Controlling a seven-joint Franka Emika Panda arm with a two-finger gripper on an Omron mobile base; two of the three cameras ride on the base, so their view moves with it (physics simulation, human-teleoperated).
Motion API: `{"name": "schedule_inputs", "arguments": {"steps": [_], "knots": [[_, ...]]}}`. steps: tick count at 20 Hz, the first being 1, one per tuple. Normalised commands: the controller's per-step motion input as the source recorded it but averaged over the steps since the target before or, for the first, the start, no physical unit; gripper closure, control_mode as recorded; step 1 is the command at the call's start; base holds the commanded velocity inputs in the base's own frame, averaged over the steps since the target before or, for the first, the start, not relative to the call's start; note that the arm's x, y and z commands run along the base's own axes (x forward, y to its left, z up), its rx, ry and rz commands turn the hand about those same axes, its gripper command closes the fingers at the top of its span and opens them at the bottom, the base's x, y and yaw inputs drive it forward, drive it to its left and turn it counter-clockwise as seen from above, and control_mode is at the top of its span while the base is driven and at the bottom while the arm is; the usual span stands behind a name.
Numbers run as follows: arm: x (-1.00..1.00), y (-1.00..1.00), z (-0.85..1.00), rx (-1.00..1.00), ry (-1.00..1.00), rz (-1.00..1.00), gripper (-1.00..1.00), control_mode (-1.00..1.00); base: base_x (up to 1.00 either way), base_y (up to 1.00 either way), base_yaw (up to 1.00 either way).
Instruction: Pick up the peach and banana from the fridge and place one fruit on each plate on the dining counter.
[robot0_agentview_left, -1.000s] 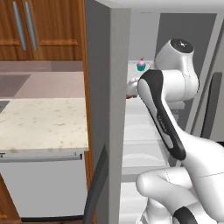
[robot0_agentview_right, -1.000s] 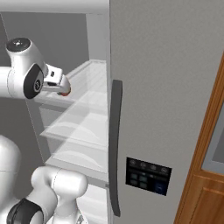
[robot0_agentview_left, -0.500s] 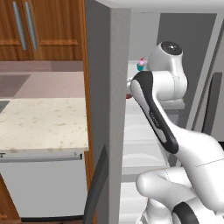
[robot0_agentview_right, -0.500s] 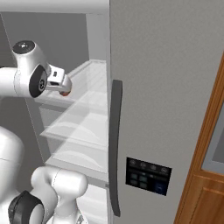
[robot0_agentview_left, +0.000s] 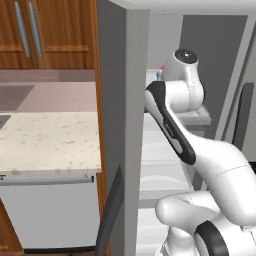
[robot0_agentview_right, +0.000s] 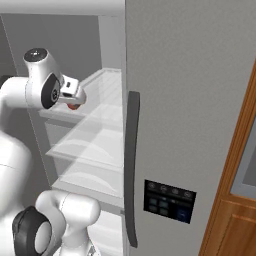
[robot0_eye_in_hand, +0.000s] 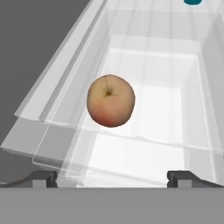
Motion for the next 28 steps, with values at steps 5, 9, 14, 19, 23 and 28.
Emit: {"name": "schedule_inputs", "arguments": {"steps": [5, 9, 14, 19, 23, 28], "knots": [[0.37, 0.00, -0.15, 0.00, 0.03, -0.03, -1.00, -1.00, 0.00, 0.00, 0.00], [0.36, 0.02, -0.13, 0.00, 0.02, -0.02, -1.00, -1.00, 0.00, 0.00, 0.00], [0.37, 0.04, -0.14, 0.00, 0.02, -0.01, -1.00, -1.00, 0.00, 0.00, 0.00], [0.35, 0.09, -0.17, 0.00, 0.03, 0.00, -1.00, -1.00, 0.00, 0.00, 0.00], [0.21, 0.08, -0.16, 0.00, 0.02, 0.00, -1.00, -1.00, 0.00, 0.00, 0.00], [0.05, 0.01, -0.16, 0.00, 0.01, 0.00, -1.00, -1.00, 0.00, 0.00, 0.00]]}}
